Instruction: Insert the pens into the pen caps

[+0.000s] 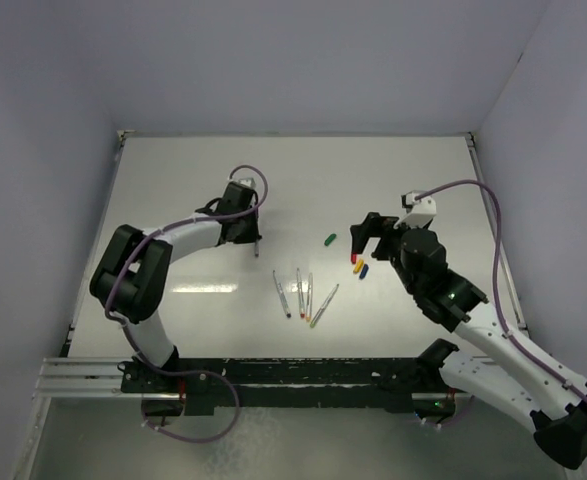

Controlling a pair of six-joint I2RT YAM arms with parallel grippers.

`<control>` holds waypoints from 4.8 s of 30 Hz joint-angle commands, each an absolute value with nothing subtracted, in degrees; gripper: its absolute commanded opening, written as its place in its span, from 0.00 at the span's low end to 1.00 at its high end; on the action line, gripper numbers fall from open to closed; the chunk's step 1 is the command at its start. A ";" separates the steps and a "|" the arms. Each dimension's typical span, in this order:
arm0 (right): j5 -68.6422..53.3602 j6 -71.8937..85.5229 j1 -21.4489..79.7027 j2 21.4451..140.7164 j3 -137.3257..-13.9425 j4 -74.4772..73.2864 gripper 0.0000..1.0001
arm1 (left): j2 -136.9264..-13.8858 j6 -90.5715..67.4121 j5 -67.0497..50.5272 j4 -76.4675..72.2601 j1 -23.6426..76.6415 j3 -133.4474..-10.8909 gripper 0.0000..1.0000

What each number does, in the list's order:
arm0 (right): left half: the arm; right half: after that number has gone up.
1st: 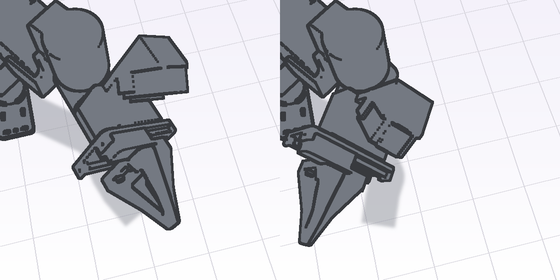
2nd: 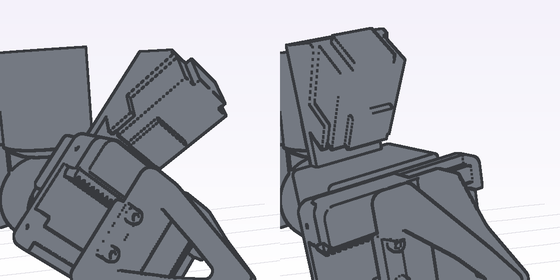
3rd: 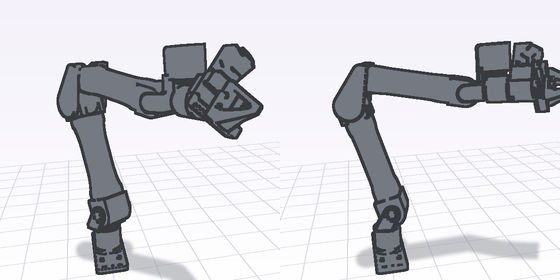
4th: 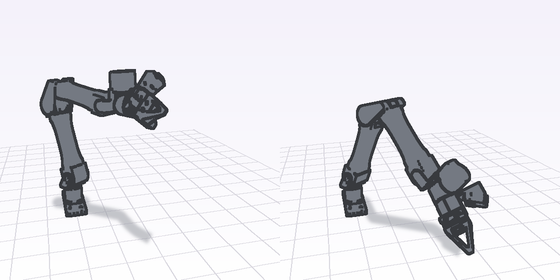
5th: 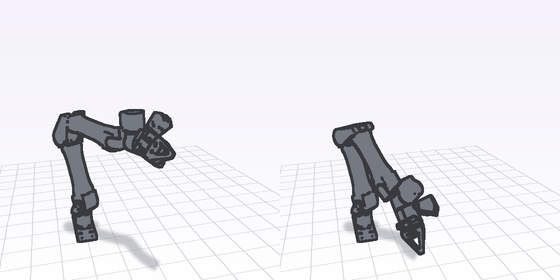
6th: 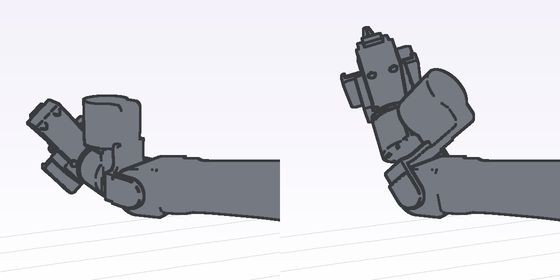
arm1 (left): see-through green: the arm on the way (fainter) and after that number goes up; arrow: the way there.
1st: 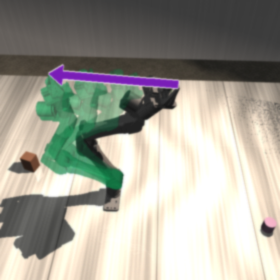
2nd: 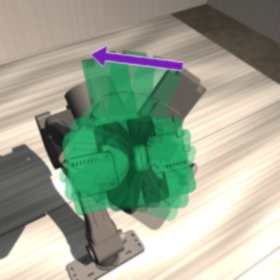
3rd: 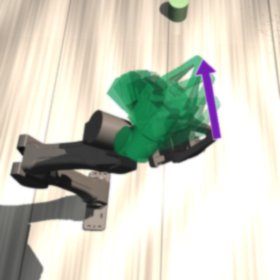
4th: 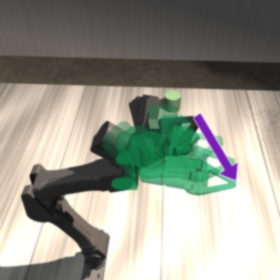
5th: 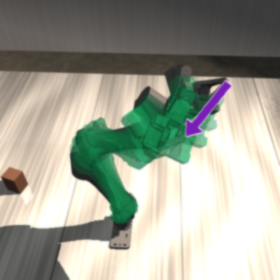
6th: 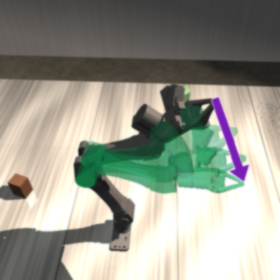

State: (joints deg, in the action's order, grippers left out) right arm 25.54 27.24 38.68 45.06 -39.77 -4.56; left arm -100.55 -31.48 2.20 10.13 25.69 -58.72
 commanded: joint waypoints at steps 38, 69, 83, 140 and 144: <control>32.42 28.61 38.43 48.66 -35.65 0.05 1.00 | -84.96 -34.37 7.60 19.42 34.42 -53.27 0.38; 30.41 32.05 38.20 45.16 -30.45 0.52 1.00 | -95.58 -41.53 7.65 21.34 49.83 -53.01 0.42; 30.63 32.90 38.22 44.01 -30.50 -0.06 1.00 | -91.34 -40.33 10.33 30.41 50.22 -51.66 0.38; 31.66 42.45 38.17 57.60 -34.51 -15.14 0.44 | -96.36 -38.14 11.99 31.55 52.21 -49.12 0.00; 31.40 42.98 38.16 62.45 -37.37 -15.66 0.40 | -96.88 -38.70 11.46 31.15 52.21 -47.99 0.00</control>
